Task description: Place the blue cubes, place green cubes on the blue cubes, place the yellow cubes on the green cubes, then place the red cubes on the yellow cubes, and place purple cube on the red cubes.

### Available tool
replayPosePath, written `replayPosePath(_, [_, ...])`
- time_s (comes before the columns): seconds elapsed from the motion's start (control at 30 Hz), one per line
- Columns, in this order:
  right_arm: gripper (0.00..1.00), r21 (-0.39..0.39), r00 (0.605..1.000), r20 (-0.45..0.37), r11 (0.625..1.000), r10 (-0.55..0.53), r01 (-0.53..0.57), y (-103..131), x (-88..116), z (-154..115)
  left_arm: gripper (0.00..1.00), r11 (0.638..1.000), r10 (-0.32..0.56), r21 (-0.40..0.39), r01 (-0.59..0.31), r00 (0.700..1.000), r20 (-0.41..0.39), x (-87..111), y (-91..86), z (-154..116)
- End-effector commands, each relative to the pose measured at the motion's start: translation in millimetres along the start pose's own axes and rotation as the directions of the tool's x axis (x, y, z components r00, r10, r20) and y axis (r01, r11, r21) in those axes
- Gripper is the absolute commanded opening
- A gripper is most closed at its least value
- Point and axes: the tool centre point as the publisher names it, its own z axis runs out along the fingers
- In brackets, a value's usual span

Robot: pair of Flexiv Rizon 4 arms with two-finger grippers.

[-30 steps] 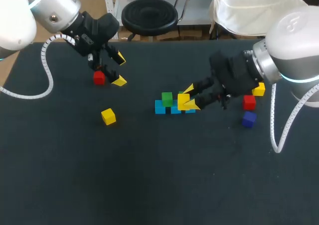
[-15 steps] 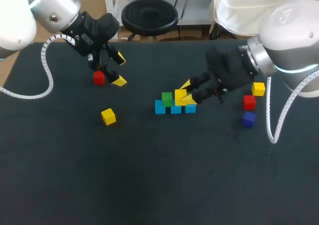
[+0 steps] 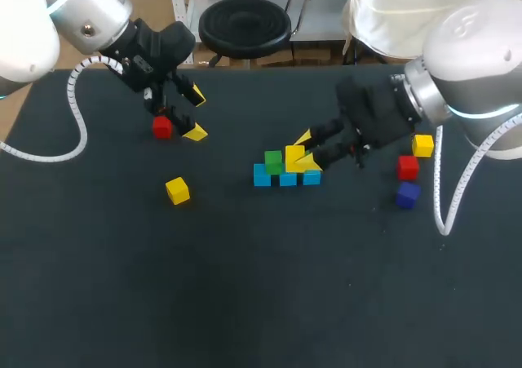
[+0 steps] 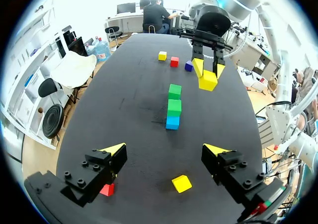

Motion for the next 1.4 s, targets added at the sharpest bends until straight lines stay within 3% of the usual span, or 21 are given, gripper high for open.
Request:
replayPosePath(0.03, [0.00,-0.021,0.999,0.043,1.000,0.001,0.000,-8,8,0,1.00,1.000,0.002,0.000,-0.002,1.000,0.002,0.5,-0.3,0])
replayPosePath(0.6, [0.00,-0.042,0.997,-0.030,0.997,0.069,-0.070,-11,12,3,1.00,1.000,0.002,0.000,-0.002,1.000,0.002,0.5,-0.3,0])
replayPosePath(1.4, [0.00,-0.047,1.000,-0.011,0.999,0.026,-0.027,-24,18,12,1.00,1.000,0.002,0.000,-0.002,1.000,0.002,0.5,-0.3,0])
